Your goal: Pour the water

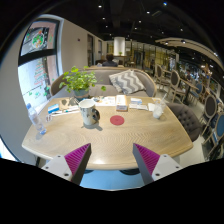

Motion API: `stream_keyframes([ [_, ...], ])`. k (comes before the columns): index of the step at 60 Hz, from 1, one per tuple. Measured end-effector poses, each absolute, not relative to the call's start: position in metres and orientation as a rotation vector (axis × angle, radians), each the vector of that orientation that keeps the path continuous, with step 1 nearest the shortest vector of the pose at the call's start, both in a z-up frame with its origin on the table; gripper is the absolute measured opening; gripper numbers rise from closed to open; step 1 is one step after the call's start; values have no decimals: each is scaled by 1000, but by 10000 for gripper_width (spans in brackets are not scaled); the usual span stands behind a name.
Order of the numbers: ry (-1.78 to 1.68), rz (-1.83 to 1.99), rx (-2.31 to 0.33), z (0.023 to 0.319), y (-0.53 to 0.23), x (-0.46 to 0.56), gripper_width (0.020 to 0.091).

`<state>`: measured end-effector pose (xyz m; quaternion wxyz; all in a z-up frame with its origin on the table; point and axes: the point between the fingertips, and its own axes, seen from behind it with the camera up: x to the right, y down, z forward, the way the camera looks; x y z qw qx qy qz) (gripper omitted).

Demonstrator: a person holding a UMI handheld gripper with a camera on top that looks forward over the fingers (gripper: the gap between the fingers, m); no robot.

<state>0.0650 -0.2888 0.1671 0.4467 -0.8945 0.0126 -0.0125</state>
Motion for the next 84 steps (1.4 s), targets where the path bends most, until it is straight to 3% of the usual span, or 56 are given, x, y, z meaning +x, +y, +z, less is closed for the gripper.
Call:
stream_keyframes([
  [24, -8, -17, -2263, 150, -300, 2, 855],
  [45, -134, 89, -2248, 136, -298, -201, 856],
  [61, -146, 159, -2129, 123, -225, -347, 860],
  [72, -117, 99, -2053, 101, -145, -372, 849],
  [84, -62, 80, -2005, 82, -97, -383, 780],
])
